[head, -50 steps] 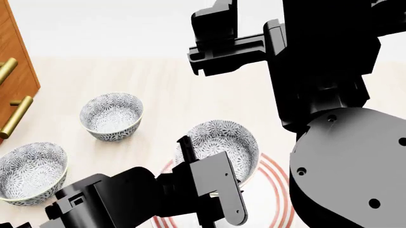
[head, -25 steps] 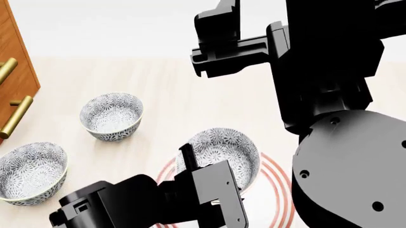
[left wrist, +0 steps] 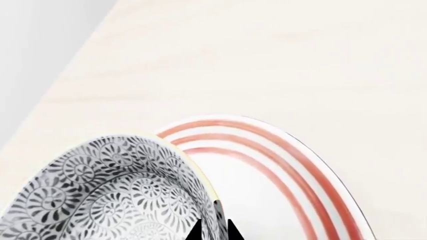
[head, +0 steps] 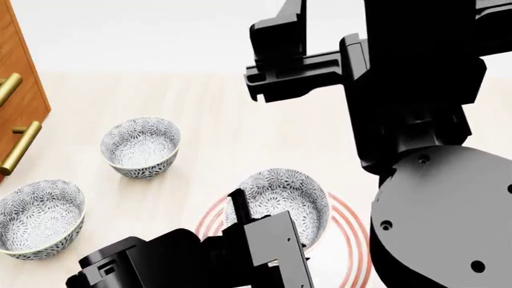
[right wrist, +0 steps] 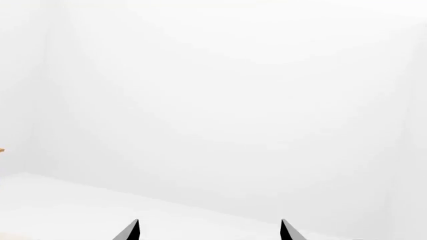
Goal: Put the bowl at the front on the plate.
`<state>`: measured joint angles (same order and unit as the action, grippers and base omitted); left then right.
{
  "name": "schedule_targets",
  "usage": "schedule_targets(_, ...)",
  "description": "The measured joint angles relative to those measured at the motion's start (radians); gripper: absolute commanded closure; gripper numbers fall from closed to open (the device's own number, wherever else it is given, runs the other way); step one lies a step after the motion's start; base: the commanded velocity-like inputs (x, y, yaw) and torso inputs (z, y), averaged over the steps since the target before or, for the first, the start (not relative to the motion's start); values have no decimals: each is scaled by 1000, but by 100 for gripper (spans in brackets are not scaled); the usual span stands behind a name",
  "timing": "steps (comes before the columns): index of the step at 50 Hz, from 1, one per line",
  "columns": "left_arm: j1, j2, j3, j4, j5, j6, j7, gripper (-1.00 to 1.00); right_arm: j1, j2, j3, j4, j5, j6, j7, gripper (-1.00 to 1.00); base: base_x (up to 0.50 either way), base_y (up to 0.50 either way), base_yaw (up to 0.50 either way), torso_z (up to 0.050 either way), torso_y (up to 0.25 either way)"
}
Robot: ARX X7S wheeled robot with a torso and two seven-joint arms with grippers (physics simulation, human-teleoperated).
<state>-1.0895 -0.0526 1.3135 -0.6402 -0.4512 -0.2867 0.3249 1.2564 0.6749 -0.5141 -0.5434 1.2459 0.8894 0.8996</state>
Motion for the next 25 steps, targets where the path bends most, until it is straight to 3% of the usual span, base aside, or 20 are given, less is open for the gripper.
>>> schedule_targets(25,19,11,10,-43,1,38,-4,100,-14,6,-2,-2,-3,-11,-3,-100,0,0,0,0,0)
